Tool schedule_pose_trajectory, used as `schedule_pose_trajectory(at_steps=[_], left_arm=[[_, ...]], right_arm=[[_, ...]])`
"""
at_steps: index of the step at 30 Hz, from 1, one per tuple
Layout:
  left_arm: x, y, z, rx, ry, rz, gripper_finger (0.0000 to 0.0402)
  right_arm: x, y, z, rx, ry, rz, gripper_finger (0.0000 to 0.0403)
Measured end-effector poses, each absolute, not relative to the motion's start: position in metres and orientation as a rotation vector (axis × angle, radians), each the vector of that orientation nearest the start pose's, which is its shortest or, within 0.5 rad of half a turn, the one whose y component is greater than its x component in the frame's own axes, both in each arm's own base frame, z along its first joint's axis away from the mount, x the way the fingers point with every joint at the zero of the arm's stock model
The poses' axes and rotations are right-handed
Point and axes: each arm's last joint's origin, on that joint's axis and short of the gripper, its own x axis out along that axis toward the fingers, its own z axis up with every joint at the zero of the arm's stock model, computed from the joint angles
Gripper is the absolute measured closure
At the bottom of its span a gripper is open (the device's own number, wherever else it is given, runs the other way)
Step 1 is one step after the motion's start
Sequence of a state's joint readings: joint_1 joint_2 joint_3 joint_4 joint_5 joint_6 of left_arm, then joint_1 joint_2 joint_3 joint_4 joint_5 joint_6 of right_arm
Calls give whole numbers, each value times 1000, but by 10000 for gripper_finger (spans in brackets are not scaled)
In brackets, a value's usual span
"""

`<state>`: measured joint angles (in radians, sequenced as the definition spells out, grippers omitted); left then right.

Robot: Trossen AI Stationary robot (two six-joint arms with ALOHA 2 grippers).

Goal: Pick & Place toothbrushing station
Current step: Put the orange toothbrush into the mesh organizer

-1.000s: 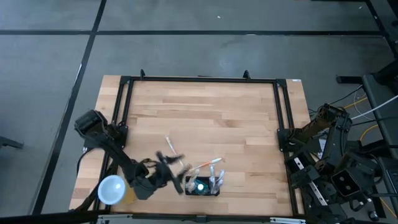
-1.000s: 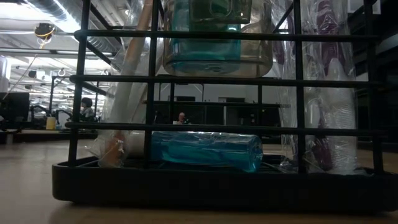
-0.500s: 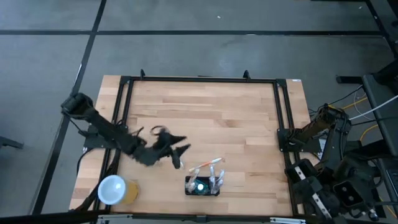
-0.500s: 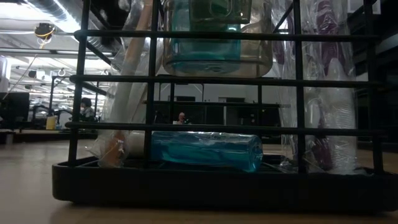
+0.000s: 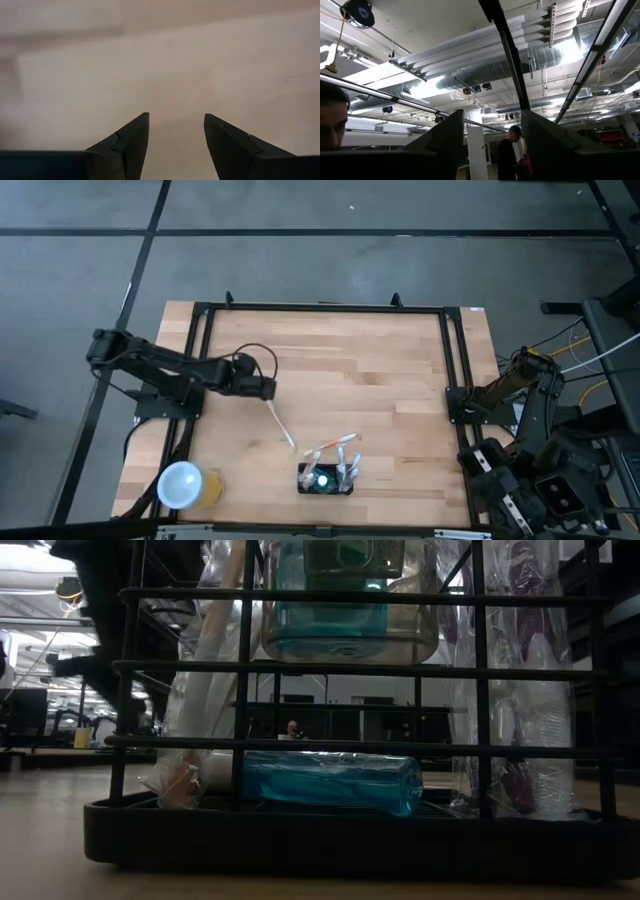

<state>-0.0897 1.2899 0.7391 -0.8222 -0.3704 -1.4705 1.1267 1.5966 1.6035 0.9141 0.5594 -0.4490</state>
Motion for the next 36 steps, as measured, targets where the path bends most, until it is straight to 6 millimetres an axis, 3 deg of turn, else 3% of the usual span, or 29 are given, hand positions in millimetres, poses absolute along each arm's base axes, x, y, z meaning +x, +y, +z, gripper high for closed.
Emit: schedule_pose_trajectory(at_steps=[7, 19, 24, 30, 36], left_arm=[[216, -27, 175, -985, 857, 1109, 203], [243, -32, 138, -1022, 888, 1106, 187], [247, -33, 132, -1038, 865, 1118, 191], [252, -33, 134, -1097, 808, 1097, 244], [266, -37, 139, -1159, 718, 962, 351]], right_arm=[[154, 289, 503, 221, -723, 347, 202], [152, 290, 503, 221, -723, 352, 202], [151, 290, 503, 223, -719, 353, 202], [151, 290, 503, 218, -716, 345, 202], [150, 290, 502, 207, -704, 324, 202]])
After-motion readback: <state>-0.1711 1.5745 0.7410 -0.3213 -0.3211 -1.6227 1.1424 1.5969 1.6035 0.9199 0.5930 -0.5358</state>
